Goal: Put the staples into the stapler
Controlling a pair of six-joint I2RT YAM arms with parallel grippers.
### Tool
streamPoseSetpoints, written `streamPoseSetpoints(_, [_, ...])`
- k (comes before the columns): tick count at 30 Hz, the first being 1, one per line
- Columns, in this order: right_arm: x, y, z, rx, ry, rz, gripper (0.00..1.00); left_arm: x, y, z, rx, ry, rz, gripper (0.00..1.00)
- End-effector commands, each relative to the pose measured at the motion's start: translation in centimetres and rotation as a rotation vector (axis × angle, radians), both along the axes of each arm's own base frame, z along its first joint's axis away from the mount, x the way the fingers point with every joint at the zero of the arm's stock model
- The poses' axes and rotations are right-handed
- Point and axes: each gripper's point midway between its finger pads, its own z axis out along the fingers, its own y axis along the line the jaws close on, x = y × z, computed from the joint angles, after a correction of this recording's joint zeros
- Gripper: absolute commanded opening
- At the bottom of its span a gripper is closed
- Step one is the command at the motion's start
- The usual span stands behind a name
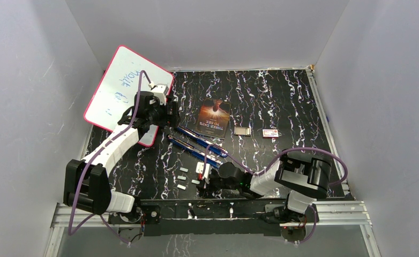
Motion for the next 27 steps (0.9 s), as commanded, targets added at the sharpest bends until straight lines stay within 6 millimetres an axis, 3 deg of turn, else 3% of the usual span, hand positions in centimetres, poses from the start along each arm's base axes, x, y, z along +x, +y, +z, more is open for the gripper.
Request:
streamPoseSetpoints(1, [-1.8,-3.4,-4.3,-0.192,0.055,0.041,0.45,0.1,-0.3,0.6,0.003,-0.018,-0.015,0.97])
streamPoseSetpoints(9, [-1.9,-3.7,-4.8,-0.217,0.070,0.038,0.42,0.1,-0.2,0.6,0.003,-0.017,-0.014,0.97])
streamPoseSetpoints(27, [-0.4,-3.7,-4.2,-0.200,0.022,-0.032,0.12,0.0,-0.1,0.6,0.010,-0.018,-0.013,0.97])
